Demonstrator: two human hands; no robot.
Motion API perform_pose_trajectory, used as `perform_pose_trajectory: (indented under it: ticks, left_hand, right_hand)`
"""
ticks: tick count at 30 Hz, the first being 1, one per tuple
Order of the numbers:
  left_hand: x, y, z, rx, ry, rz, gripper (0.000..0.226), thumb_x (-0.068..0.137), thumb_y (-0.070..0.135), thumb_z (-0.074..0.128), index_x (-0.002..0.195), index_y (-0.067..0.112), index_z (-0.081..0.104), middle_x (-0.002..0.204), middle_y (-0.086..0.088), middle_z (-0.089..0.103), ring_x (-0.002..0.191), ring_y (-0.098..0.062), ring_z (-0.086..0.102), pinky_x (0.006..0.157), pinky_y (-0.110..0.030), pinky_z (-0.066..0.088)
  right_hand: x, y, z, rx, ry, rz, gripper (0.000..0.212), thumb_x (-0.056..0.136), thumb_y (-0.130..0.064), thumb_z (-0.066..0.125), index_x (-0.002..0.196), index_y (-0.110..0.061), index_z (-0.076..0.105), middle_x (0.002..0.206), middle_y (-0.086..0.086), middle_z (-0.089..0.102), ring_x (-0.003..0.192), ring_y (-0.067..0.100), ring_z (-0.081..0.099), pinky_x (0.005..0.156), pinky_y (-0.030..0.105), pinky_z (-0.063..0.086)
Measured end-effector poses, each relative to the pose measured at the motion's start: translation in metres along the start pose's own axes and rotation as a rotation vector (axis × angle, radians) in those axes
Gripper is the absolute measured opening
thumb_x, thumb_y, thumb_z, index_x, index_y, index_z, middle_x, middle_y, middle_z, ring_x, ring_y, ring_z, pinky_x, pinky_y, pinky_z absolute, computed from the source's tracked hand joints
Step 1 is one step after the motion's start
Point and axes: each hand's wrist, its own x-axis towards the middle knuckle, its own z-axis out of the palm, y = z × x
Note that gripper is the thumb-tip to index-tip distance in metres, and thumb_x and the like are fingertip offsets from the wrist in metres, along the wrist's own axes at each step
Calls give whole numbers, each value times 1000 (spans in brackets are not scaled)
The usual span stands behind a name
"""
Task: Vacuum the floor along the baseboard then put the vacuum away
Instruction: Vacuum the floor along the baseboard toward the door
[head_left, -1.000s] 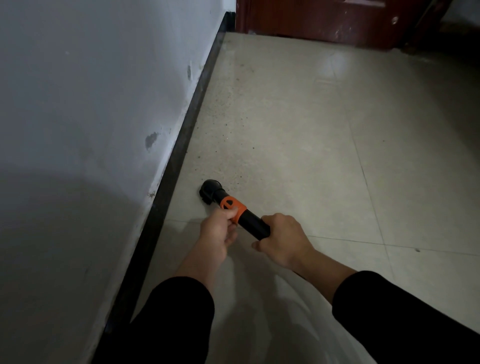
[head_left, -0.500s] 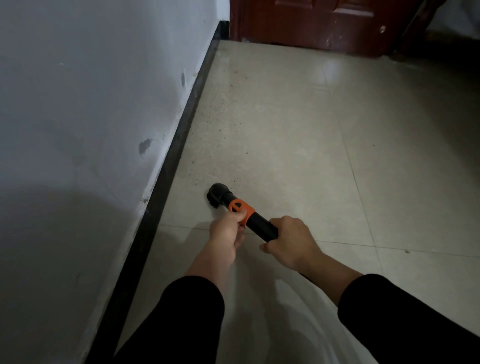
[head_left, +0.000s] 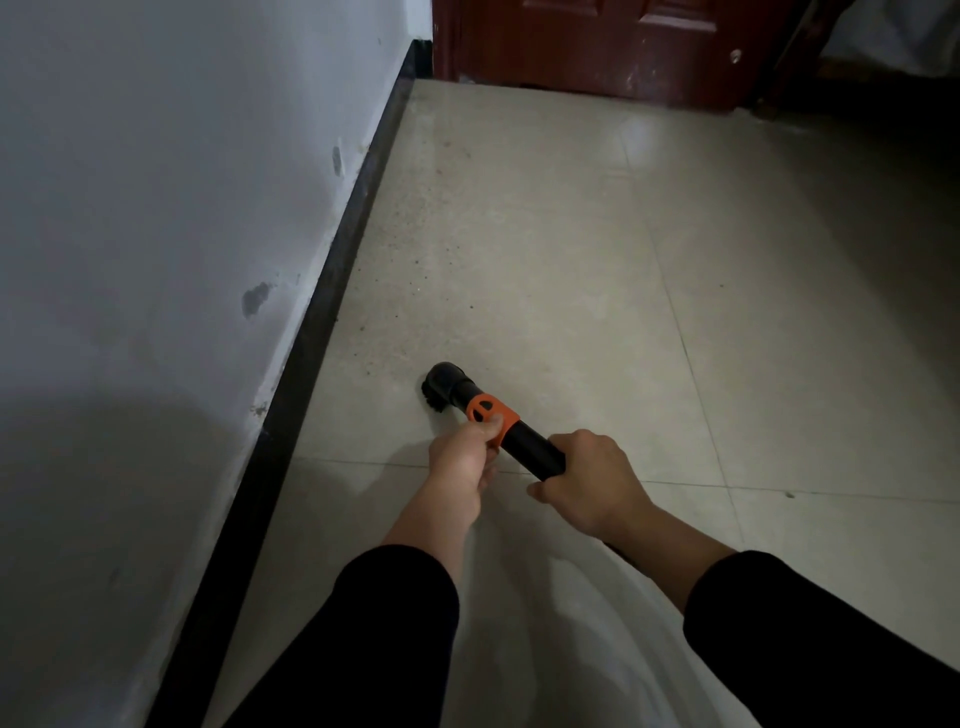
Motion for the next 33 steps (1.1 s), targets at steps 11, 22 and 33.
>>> perform_pose_trajectory:
  ticks: [11, 22, 33]
  left_hand:
    - [-2, -4, 29, 71, -32, -9, 40, 85, 28, 72, 119, 8, 62, 96, -5, 69, 83, -13, 63, 70, -28, 48]
    - [4, -3, 47, 89, -52, -11, 44, 84, 27, 73, 120, 6, 61, 97, -6, 69, 85, -13, 64, 69, -26, 50]
    - [18, 11, 47, 78, -49, -7, 32, 87, 28, 71, 112, 10, 63, 107, -9, 69, 97, -16, 65, 70, -26, 52]
  right_hand:
    - [0, 25, -12, 41, 51, 74, 15, 76, -21, 70, 87, -13, 63, 72, 2, 59, 69, 22, 60, 55, 25, 41]
    - [9, 40, -11, 64, 94, 128, 18, 78, -26, 69, 92, -17, 63, 74, 0, 61, 69, 19, 60, 61, 28, 49]
    - [31, 27, 0, 163, 129, 157, 23, 78, -28, 73, 96, -17, 65, 73, 0, 62, 66, 17, 60, 64, 28, 51]
